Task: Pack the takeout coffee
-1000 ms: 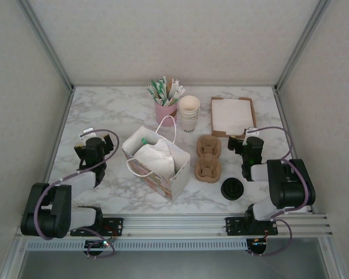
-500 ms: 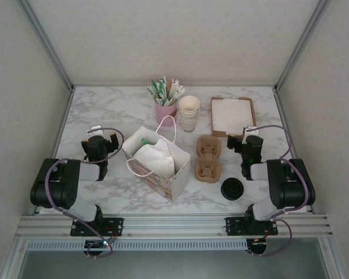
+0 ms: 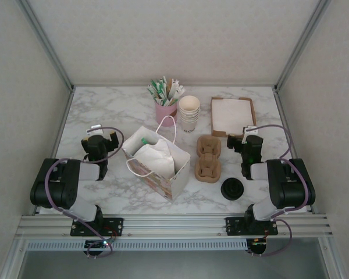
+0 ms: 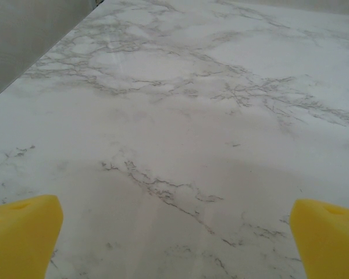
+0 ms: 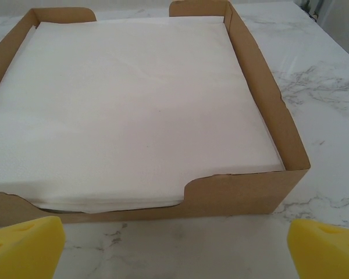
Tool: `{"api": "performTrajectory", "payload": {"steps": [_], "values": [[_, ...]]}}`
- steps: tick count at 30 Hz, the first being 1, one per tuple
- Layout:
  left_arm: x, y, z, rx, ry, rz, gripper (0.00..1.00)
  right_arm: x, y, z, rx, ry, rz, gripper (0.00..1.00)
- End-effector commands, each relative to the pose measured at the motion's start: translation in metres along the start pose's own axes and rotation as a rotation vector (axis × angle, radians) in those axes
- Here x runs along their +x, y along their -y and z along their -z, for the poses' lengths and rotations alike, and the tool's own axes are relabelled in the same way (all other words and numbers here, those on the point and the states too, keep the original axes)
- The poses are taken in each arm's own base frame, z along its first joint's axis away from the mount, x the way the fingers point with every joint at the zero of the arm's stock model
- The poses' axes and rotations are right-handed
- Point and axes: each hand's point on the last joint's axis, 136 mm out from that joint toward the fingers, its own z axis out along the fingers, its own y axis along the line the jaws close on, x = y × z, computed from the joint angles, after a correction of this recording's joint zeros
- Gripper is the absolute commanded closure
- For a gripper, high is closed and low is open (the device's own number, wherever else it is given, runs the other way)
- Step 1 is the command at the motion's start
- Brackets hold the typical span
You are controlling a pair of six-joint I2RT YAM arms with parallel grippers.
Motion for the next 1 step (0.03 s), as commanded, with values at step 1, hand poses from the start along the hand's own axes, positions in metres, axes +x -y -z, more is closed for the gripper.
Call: {"api": "performTrajectory", "payload": {"steps": [1], "values": [[-0.0153,0.0021,-0.0012,0.008,0.046,0.029,0.0,-0.0108,-0.0055,-0.0029,-0.02,0.027,0.012,0.01]]}}
